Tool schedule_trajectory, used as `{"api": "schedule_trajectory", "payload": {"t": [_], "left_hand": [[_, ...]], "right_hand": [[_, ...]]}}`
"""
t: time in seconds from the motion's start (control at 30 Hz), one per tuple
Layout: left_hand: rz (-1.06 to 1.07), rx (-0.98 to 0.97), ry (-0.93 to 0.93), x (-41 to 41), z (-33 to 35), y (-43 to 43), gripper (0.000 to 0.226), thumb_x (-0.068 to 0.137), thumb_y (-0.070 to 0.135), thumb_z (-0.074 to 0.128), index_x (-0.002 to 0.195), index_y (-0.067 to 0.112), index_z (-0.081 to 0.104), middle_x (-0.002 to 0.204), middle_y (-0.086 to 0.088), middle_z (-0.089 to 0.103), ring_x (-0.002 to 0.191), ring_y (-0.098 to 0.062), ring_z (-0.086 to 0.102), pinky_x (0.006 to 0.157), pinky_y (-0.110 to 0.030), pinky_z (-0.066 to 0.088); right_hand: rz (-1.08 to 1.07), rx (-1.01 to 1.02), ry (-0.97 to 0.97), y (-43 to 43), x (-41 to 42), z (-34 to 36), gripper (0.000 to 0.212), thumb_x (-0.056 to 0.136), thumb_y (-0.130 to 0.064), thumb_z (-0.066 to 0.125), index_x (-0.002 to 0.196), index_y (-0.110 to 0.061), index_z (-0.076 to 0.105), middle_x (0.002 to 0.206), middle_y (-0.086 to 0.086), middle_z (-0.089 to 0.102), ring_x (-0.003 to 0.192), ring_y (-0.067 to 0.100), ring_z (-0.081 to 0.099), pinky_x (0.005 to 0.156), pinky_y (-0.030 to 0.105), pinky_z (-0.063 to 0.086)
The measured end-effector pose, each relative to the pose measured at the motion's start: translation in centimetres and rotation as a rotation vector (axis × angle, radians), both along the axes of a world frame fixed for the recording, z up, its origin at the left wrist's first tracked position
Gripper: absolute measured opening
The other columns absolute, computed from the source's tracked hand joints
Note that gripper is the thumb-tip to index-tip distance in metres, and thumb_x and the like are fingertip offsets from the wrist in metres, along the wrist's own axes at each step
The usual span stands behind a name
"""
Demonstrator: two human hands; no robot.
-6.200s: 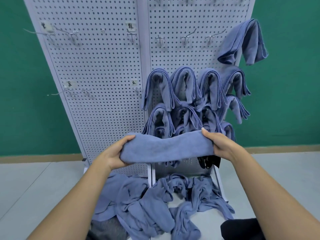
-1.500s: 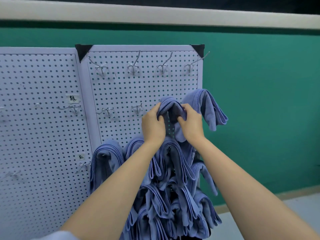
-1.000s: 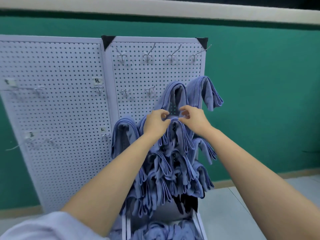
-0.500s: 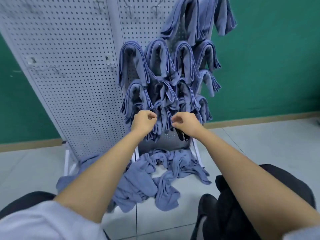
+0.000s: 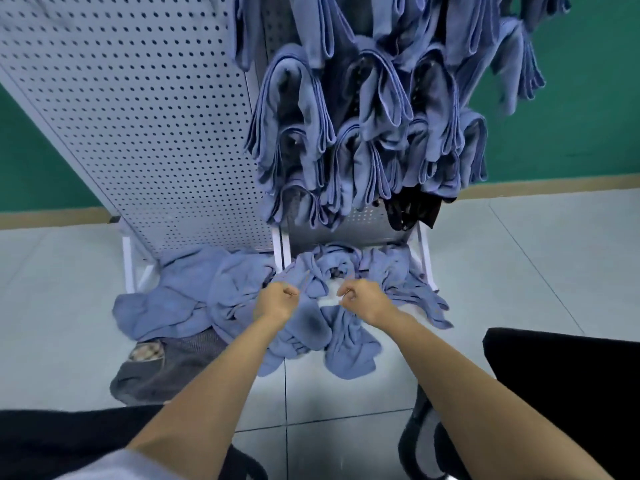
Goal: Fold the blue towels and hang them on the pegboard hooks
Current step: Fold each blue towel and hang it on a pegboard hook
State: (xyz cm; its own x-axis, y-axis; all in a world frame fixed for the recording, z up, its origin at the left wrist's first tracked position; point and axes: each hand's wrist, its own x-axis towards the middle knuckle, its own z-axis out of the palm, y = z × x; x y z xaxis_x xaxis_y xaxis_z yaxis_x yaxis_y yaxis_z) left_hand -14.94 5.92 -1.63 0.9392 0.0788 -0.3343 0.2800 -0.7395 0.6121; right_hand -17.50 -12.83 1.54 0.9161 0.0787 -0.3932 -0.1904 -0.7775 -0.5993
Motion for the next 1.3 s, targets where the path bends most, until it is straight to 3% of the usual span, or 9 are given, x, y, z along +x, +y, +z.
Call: {"api": "schedule_trajectory", "payload": {"t": [0.13, 0.23, 0.4, 0.57, 0.7, 0.83, 1.0, 1.13, 1.3], "left_hand": [[0.016, 0.045, 0.048, 2.0, -3.9, 0.7, 0.034, 0.091, 0.012, 0.052, 0.059, 0.025, 0.052, 0.082, -0.008, 0.061, 0.077, -0.023, 0.054, 0.075, -0.035, 0.047], [0.055, 0.004, 0.069, 4.6, -5.8, 0.4, 0.025, 0.090, 0.008, 0.050, 0.084, 0.018, 0.072, 0.098, -0.007, 0.070, 0.090, -0.027, 0.061, 0.077, -0.029, 0.045], [0.086, -0.095, 0.035, 9.6, -8.1, -1.1, 0.021, 0.087, -0.001, 0.053, 0.093, 0.009, 0.071, 0.100, -0.008, 0.070, 0.099, -0.027, 0.064, 0.085, -0.031, 0.051], [0.048, -0.128, -0.077, 13.3, -9.7, -2.6, 0.030, 0.081, -0.006, 0.052, 0.104, 0.007, 0.068, 0.108, -0.008, 0.067, 0.100, -0.024, 0.063, 0.087, -0.030, 0.050], [-0.122, -0.055, -0.078, 14.7, -11.3, -3.4, 0.055, 0.077, -0.013, 0.050, 0.123, 0.015, 0.060, 0.128, -0.008, 0.050, 0.111, -0.027, 0.056, 0.096, -0.031, 0.044], [-0.256, -0.024, -0.055, 15.1, -12.9, -3.7, 0.058, 0.076, -0.013, 0.052, 0.126, 0.013, 0.060, 0.136, -0.009, 0.041, 0.123, -0.024, 0.047, 0.104, -0.023, 0.036], [-0.341, 0.123, -0.035, 14.1, -12.7, -3.6, 0.031, 0.081, -0.004, 0.060, 0.109, 0.007, 0.067, 0.127, -0.008, 0.048, 0.116, -0.023, 0.051, 0.092, -0.018, 0.037], [-0.350, 0.256, 0.057, 12.6, -11.3, -2.9, 0.033, 0.087, 0.003, 0.052, 0.119, 0.004, 0.061, 0.124, -0.011, 0.057, 0.112, -0.027, 0.055, 0.094, -0.032, 0.045], [0.029, -0.193, -0.067, 10.5, -6.8, -3.2, 0.018, 0.086, -0.004, 0.060, 0.091, 0.005, 0.074, 0.089, -0.007, 0.068, 0.085, -0.019, 0.061, 0.083, -0.026, 0.048]], "right_hand": [[-0.003, 0.012, 0.068, 1.3, 2.3, -4.4, 0.023, 0.093, -0.010, 0.050, 0.110, -0.004, 0.065, 0.102, 0.018, 0.067, 0.093, 0.031, 0.063, 0.072, 0.030, 0.050], [-0.042, 0.019, 0.106, 1.7, 4.7, -7.0, 0.025, 0.093, -0.007, 0.046, 0.110, -0.005, 0.065, 0.080, 0.008, 0.062, 0.069, 0.021, 0.054, 0.053, 0.021, 0.040], [-0.022, -0.027, 0.090, 1.8, 9.6, -10.2, 0.020, 0.092, 0.001, 0.045, 0.098, 0.000, 0.064, 0.103, 0.021, 0.066, 0.095, 0.033, 0.062, 0.074, 0.032, 0.046], [-0.073, -0.088, 0.046, 2.0, 13.4, -12.3, 0.023, 0.092, -0.008, 0.053, 0.113, -0.003, 0.059, 0.108, 0.015, 0.066, 0.098, 0.031, 0.061, 0.080, 0.040, 0.053], [-0.028, -0.129, 0.087, 2.7, 14.9, -14.2, 0.016, 0.087, -0.013, 0.058, 0.102, -0.005, 0.057, 0.095, 0.013, 0.066, 0.085, 0.028, 0.058, 0.051, 0.026, 0.038], [-0.076, -0.137, 0.103, 2.9, 14.8, -15.6, 0.014, 0.090, -0.009, 0.047, 0.095, -0.012, 0.060, 0.087, 0.010, 0.062, 0.075, 0.026, 0.054, 0.046, 0.025, 0.029], [-0.169, 0.112, -0.045, 2.3, 13.4, -15.3, 0.009, 0.092, -0.003, 0.046, 0.093, -0.009, 0.053, 0.082, 0.013, 0.064, 0.075, 0.032, 0.059, 0.068, 0.047, 0.051], [-0.139, 0.145, -0.020, 1.5, 11.8, -13.4, 0.014, 0.091, -0.003, 0.046, 0.085, -0.011, 0.056, 0.083, 0.015, 0.068, 0.080, 0.032, 0.064, 0.075, 0.048, 0.053], [-0.076, 0.104, -0.013, 1.1, 10.0, -10.5, 0.022, 0.092, -0.010, 0.055, 0.114, -0.009, 0.056, 0.101, 0.007, 0.064, 0.098, 0.028, 0.061, 0.086, 0.045, 0.051]]}}
